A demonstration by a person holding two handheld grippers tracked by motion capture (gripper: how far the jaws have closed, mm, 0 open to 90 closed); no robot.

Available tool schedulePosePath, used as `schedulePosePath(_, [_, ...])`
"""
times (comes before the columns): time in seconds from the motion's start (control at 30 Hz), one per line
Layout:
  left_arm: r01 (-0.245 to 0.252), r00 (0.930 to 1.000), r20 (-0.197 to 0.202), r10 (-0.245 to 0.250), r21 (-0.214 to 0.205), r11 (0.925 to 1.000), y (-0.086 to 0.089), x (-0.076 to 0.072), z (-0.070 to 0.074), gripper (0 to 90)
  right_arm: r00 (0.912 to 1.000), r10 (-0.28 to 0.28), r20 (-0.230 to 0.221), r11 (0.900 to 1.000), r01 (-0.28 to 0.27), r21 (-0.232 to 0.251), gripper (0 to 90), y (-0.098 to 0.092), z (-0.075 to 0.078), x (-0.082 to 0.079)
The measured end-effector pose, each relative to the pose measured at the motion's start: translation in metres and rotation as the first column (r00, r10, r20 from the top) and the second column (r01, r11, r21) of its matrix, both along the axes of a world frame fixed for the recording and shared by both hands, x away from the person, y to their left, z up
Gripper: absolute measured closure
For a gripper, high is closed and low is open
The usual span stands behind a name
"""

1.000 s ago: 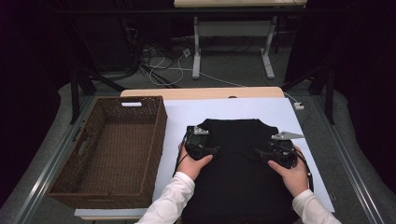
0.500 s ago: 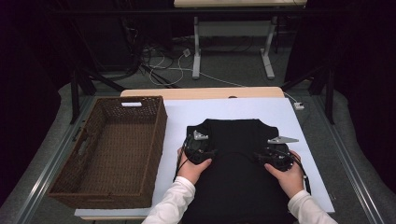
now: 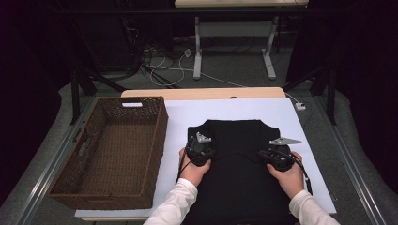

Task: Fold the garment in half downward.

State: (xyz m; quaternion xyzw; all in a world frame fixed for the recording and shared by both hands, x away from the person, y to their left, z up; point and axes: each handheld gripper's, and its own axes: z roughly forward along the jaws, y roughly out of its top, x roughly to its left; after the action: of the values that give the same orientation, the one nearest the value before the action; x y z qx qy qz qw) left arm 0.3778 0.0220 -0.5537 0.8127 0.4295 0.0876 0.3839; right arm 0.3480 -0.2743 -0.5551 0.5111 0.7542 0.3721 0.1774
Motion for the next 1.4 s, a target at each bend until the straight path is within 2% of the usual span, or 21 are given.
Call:
schedulePosePath(0.07, [-0.001,1.0,-0.001,0.001,-0.007,1.0,0.001,0.0,0.002,81.9,1.0,0.001,-0.001,0.9997,-0.001,0.024,85.3,0.0,0.002,0.0])
schedulePosePath(0.2, [-0.004,1.0,-0.003,0.004,-0.022,0.9997,0.0,-0.002,0.005,82.3,0.9999,-0.014,0.006,0.9997,0.014,0.019,85.3,0.0,0.004,-0.002])
schedulePosePath(0.3, [0.019,0.9998,-0.01,-0.02,-0.016,0.9997,0.001,-0.003,0.007,82.5,0.9997,-0.024,0.006,0.9989,0.024,0.039,85.5,-0.001,0.007,-0.004])
schedulePosePath(0.4, [0.018,0.9998,-0.002,-0.019,-0.021,0.9996,0.001,-0.005,0.008,82.6,0.9996,-0.027,-0.008,0.9982,0.027,0.054,86.0,-0.003,0.01,-0.005])
schedulePosePath(0.47, [0.014,0.9999,0.0,-0.014,-0.031,0.9994,0.002,-0.006,0.01,82.6,0.9996,-0.025,-0.016,0.9964,0.026,0.081,86.1,-0.003,0.012,-0.006])
schedulePosePath(0.6, [0.016,0.9999,-0.003,-0.017,-0.043,0.9989,0.006,-0.007,0.016,82.6,0.9997,-0.019,-0.016,0.9954,0.02,0.093,86.7,-0.005,0.016,-0.007])
schedulePosePath(0.63, [0.013,0.9999,-0.008,-0.014,-0.055,0.9984,0.007,-0.008,0.017,82.7,0.9996,-0.017,-0.021,0.9957,0.019,0.091,86.8,-0.006,0.018,-0.008])
schedulePosePath(0.67, [0.016,0.9998,-0.012,-0.017,-0.055,0.9984,0.008,-0.01,0.019,82.7,0.9996,-0.016,-0.023,0.994,0.019,0.108,86.9,-0.005,0.02,-0.009])
schedulePosePath(0.77, [0.028,0.9994,-0.017,-0.029,-0.051,0.9983,0.009,-0.014,0.022,82.7,0.9998,0.0,-0.019,0.9938,0.002,0.111,87.0,-0.007,0.028,-0.013])
schedulePosePath(0.8, [0.036,0.9991,-0.02,-0.037,-0.052,0.998,0.009,-0.015,0.024,82.7,0.9999,0.009,-0.012,0.9921,-0.008,0.126,87.0,-0.007,0.032,-0.015])
schedulePosePath(0.83, [0.044,0.9987,-0.023,-0.045,-0.046,0.998,0.009,-0.016,0.027,82.6,0.9999,0.01,-0.006,0.9917,-0.01,0.128,87.0,-0.008,0.035,-0.017])
schedulePosePath(0.93, [0.049,0.9986,-0.015,-0.05,-0.063,0.9969,0.011,-0.021,0.038,82.7,0.9996,0.027,0.0,0.9889,-0.027,0.146,87.0,-0.009,0.045,-0.022])
schedulePosePath(1.0, [0.056,0.9982,-0.018,-0.058,-0.069,0.996,0.01,-0.026,0.047,82.7,0.9995,0.03,0.013,0.988,-0.032,0.151,87.1,-0.011,0.052,-0.027])
schedulePosePath(1.03, [0.063,0.998,-0.003,-0.063,-0.063,0.9961,0.01,-0.029,0.051,82.7,0.9995,0.031,0.012,0.9873,-0.032,0.156,87.1,-0.011,0.056,-0.03])
schedulePosePath(1.13, [0.089,0.996,0.009,-0.089,-0.051,0.9947,0.011,-0.039,0.061,82.7,0.9986,0.042,0.032,0.9873,-0.047,0.152,87.1,-0.014,0.065,-0.038])
schedulePosePath(1.17, [0.095,0.9954,0.013,-0.095,-0.043,0.9945,0.012,-0.043,0.064,82.7,0.9986,0.047,0.026,0.9865,-0.05,0.156,87.1,-0.015,0.067,-0.042])
schedulePosePath(1.2, [0.095,0.9955,0.013,-0.094,-0.042,0.9946,0.012,-0.048,0.066,82.7,0.998,0.056,0.031,0.9864,-0.06,0.153,87.2,-0.016,0.069,-0.045])
schedulePosePath(1.23, [0.11,0.9937,0.021,-0.11,-0.023,0.9936,0.014,-0.051,0.068,82.7,0.9976,0.063,0.029,0.9859,-0.067,0.154,87.1,-0.016,0.07,-0.049])
schedulePosePath(1.4, [0.136,0.9907,0.01,-0.136,-0.014,0.9906,0.017,-0.073,0.069,82.8,0.9946,0.1,0.027,0.9867,-0.103,0.126,87.2,-0.014,0.07,-0.072])
